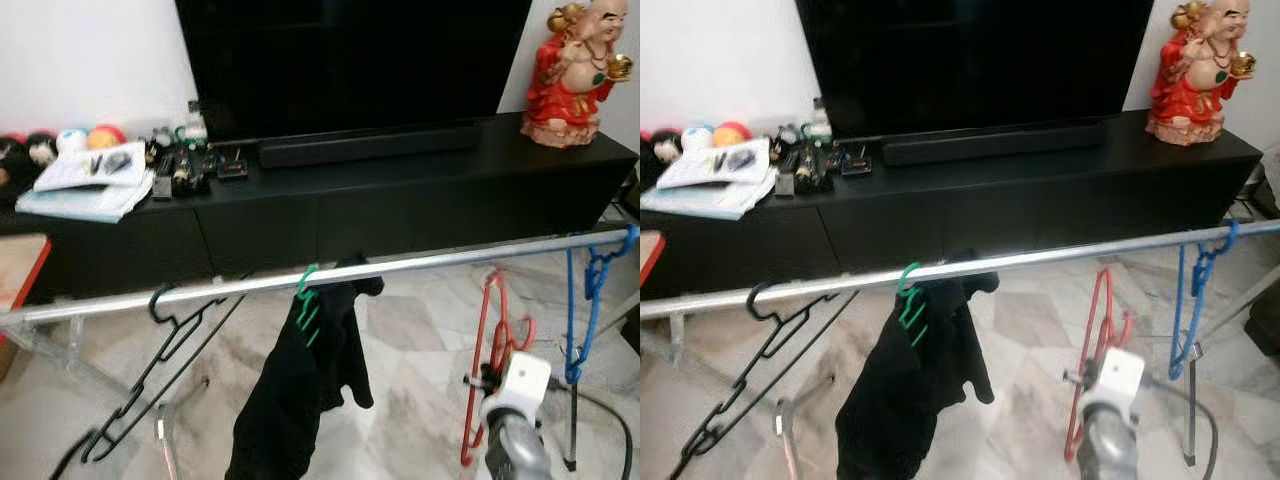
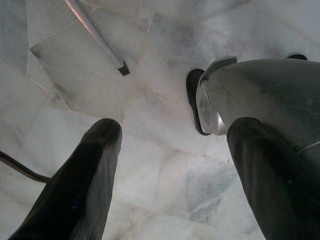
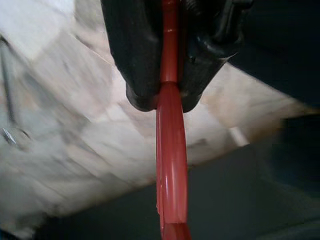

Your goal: Hang hanger

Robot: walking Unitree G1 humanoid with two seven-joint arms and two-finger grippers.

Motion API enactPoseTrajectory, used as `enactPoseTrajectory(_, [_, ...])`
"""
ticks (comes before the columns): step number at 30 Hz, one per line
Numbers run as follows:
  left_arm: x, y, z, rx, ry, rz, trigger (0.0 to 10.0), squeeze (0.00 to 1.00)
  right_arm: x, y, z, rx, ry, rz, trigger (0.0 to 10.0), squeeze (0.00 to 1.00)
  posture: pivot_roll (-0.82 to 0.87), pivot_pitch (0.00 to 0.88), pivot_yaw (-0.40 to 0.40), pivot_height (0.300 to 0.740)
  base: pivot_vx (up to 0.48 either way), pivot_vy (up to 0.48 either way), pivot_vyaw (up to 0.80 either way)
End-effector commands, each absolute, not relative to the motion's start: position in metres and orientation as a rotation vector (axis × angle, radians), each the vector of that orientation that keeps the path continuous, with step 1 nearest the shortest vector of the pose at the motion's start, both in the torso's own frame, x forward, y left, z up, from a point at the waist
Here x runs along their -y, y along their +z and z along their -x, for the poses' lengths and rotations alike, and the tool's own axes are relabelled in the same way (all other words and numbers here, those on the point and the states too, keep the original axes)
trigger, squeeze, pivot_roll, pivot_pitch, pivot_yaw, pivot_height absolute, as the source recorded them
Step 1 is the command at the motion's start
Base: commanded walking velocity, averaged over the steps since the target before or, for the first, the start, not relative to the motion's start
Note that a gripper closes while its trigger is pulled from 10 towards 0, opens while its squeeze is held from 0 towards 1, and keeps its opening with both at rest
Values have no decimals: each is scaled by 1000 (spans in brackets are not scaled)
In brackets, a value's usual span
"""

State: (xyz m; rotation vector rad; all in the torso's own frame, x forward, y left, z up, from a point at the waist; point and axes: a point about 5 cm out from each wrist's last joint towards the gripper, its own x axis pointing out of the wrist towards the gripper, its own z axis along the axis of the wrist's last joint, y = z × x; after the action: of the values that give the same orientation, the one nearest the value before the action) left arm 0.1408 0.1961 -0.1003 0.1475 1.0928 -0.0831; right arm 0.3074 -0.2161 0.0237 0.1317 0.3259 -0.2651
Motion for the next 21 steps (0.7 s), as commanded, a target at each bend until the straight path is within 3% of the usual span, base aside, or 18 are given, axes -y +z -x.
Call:
enactPoseTrajectory(1, [-191, -105, -131, -1135, -107, -138, 10000, 0, 223, 32, -314, -326, -278, -111, 10000, 0, 78, 49, 14, 740, 0, 0, 0])
enactPoseTrajectory(10, [-191, -104, -132, -1133, -108, -135, 10000, 0, 231, 69, -344, -273, -296, -74, 10000, 0, 80, 49, 14, 740, 0, 0, 0])
enactPoseTrajectory(21, [-192, -104, -131, -1136, -109, -129, 10000, 0, 222, 77, -357, -400, -267, -51, 10000, 0, 89, 56, 15, 740, 0, 0, 0])
